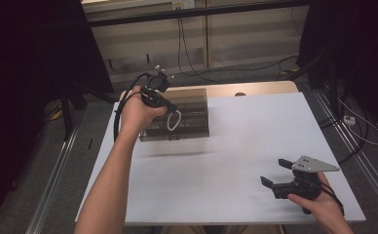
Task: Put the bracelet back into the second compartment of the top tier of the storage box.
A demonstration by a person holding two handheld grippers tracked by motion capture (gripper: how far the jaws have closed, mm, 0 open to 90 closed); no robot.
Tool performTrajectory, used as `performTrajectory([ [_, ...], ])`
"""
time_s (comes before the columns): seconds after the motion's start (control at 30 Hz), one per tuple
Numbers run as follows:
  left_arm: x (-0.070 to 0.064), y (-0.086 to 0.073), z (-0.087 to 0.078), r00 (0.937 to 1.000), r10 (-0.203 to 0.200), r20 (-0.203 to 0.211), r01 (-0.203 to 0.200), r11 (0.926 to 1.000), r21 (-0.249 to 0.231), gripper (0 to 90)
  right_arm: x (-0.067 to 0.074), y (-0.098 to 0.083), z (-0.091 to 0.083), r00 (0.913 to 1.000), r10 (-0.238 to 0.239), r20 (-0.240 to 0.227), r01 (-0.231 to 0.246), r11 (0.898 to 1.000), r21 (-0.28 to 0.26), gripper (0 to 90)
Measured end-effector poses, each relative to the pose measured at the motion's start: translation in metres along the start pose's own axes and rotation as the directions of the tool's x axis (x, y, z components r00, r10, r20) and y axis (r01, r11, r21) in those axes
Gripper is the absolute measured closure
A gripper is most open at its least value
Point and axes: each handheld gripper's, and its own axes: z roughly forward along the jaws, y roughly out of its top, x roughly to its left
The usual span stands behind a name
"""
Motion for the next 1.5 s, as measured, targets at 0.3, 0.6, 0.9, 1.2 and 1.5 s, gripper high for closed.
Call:
performTrajectory([
  [0.3, 0.002, -0.005, 0.011, 1.0, -0.005, 0.001, 0.005, 1.0, -0.002, 87.5, 0.0, 0.0, 0.0, 1.0, 0.0, -0.002, 0.0, 1.0, -0.001, 6.9],
  [0.6, 0.007, -0.012, 0.02, 1.0, -0.001, -0.001, 0.001, 1.0, 0.0, 87.5, 0.0, 0.0, 0.0, 1.0, 0.0, -0.002, 0.0, 1.0, 0.001, 6.9],
  [0.9, 0.011, -0.019, 0.029, 1.0, 0.002, 0.001, -0.002, 0.9999, -0.011, 87.4, 0.0, 0.0, 0.001, 1.0, 0.001, -0.002, -0.001, 1.0, 0.0, 6.9],
  [1.2, 0.013, -0.023, 0.035, 1.0, 0.0, -0.005, 0.0, 0.9998, -0.021, 87.3, 0.0, -0.001, 0.001, 1.0, 0.0, -0.003, 0.0, 1.0, 0.003, 6.9],
  [1.5, 0.013, -0.028, 0.042, 1.0, -0.008, 0.001, 0.008, 0.9996, -0.027, 87.3, 0.0, -0.001, 0.001, 1.0, 0.0, -0.005, 0.0, 1.0, 0.003, 6.9],
])
